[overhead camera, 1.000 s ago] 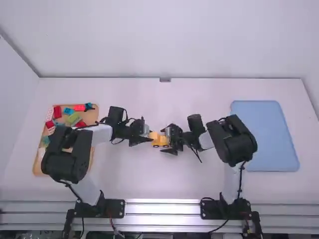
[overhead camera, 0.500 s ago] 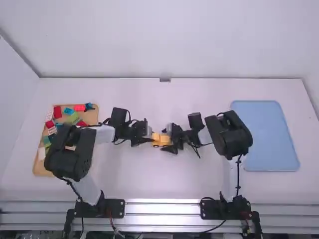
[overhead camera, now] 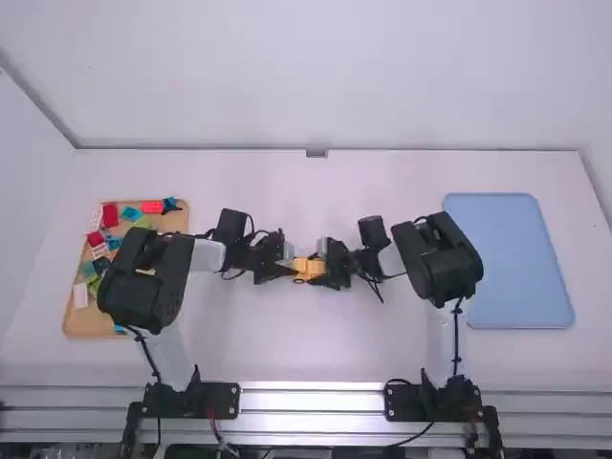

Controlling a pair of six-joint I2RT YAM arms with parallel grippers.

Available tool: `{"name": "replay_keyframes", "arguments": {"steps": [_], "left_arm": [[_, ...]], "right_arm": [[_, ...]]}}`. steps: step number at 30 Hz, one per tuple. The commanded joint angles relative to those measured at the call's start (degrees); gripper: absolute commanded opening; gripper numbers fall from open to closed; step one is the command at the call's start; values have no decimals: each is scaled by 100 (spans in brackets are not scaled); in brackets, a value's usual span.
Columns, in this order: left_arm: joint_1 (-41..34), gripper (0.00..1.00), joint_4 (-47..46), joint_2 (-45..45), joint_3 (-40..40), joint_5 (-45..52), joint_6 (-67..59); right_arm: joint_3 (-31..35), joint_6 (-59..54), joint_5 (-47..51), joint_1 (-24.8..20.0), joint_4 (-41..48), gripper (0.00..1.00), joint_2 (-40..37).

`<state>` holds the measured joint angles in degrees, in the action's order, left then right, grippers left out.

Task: Assemble lego blocks to make yellow taxi

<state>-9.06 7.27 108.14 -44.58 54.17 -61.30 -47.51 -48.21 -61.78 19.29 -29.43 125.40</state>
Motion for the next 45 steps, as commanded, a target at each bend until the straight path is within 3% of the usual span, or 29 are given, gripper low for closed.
{"name": "replay_keyframes", "arguments": {"steps": [1,13,23,29,32,38,45], "left_arm": [[-39,4,-31,83,-90,83,20],[-190,5,-85,83,-79,76,-22],[-249,2,-70,83,-81,-520,20],[-284,3,-96,83,-79,-518,22],[-297,12,-105,83,-79,-511,44],[-254,8,-142,83,-81,37,26],[-254,8,-232,83,-81,22,39]], "right_arm": [[-52,-2,96,26,33,47,66],[-66,-37,120,26,299,44,66],[-232,-501,-35,-42,938,43,66],[-236,-503,-33,-48,931,43,66],[-234,-463,-24,-50,907,47,66],[-236,-459,7,-101,887,48,66],[-236,-463,9,-79,892,49,66]]}}
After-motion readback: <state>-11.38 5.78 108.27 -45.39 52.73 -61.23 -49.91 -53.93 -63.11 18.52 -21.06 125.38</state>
